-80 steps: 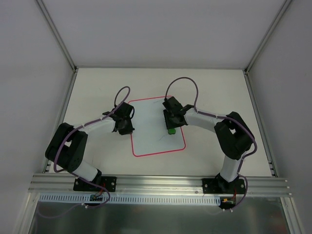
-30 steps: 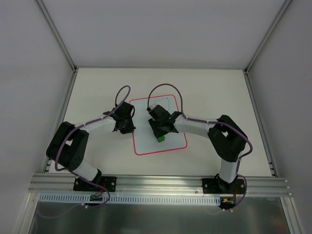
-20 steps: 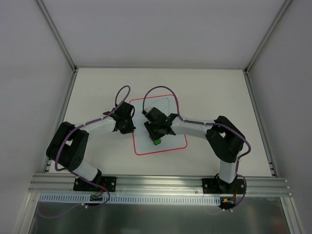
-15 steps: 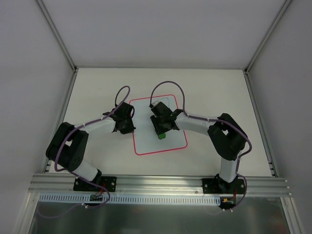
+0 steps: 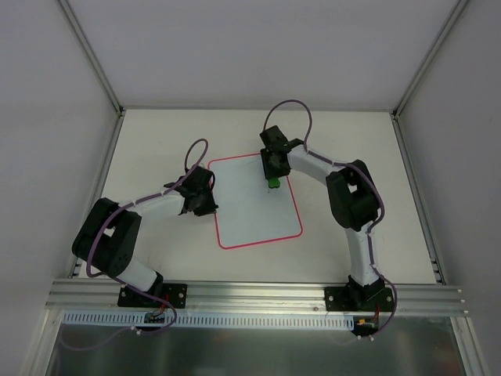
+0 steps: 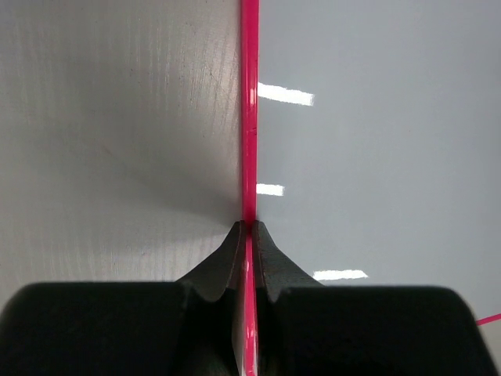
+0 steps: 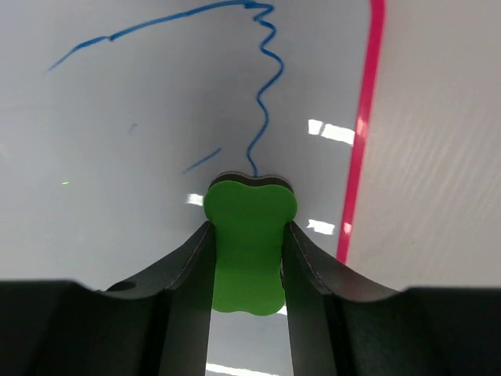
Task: Erase the whiteboard
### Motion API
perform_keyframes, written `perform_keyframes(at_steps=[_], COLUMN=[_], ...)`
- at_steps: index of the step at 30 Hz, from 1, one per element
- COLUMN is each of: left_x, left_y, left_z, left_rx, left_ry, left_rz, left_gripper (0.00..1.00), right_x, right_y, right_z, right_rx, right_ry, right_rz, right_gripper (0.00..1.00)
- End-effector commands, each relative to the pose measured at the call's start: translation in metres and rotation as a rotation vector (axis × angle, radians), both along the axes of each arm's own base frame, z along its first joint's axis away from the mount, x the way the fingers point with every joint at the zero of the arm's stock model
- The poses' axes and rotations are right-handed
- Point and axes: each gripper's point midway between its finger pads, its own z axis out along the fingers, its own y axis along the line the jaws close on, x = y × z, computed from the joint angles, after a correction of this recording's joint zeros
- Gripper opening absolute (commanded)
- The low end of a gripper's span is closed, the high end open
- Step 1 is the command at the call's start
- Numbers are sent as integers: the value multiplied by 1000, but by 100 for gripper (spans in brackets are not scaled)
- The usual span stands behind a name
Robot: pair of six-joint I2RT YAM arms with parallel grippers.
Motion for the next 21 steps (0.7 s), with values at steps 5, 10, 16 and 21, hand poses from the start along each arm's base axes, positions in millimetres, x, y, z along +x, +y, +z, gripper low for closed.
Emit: perform_keyframes(at_steps=[5,10,16,21], left_x=[-66,-66,-66,-66], left_y=[30,30,28,28], left_z=[-39,-38,-37,-37], left_rx=[105,101,93,91], left_ry=[248,246,244,243], left_rz=[-22,-20,-21,-26], left_gripper=[0,0,0,0], right_x=[-74,-102,-75,-60], right_y=[59,77,17,-44], right_z=[-35,-41,-36,-40], right_rx=[-15,-54,-43,-52], right_ry=[173,177,173,189], right_rz=[189,262,69,-67], right_gripper=[0,0,1,0])
